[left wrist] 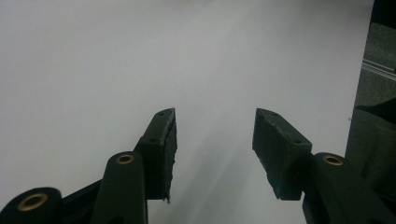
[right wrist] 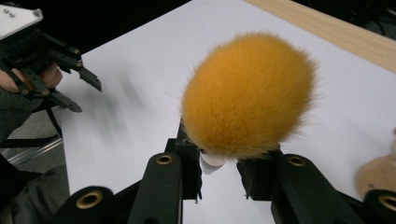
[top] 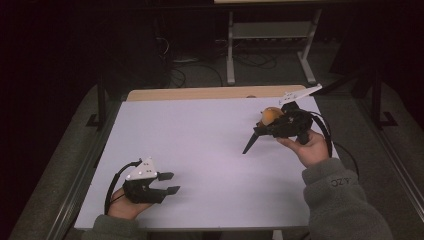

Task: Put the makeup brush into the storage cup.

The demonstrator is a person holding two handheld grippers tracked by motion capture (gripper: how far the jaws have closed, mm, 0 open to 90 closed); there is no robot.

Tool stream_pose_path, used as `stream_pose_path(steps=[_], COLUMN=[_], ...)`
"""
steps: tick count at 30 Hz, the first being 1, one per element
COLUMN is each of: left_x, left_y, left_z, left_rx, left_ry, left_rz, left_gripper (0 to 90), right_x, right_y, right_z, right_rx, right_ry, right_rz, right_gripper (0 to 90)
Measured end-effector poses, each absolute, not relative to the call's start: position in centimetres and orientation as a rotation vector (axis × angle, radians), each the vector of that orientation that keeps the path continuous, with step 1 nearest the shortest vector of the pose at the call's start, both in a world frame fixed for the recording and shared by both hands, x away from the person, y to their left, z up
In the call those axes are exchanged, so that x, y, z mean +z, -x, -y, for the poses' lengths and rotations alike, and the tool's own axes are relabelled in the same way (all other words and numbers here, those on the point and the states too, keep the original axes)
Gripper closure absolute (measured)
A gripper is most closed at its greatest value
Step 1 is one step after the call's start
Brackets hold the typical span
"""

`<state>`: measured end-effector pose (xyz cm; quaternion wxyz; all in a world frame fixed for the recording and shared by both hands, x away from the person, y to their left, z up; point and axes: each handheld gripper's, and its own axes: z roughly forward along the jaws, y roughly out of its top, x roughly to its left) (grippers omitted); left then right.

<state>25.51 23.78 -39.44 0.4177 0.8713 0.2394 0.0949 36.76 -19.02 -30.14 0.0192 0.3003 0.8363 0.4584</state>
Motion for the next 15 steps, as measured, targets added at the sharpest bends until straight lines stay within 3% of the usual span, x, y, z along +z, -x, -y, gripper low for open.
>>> stream_pose_path(steps=[15], left_x=[-39.8], left_y=[-25.6], left_z=[-24.0], left_rx=[0.241], left_ry=[-2.19], left_rz=[-0.609], left_gripper=[48.2], right_x=[-28.5], right_y=[-38.9], right_z=[20.8], right_rx=[1.385], right_ry=[-0.984], right_rz=[-2.537], right_gripper=[70.4])
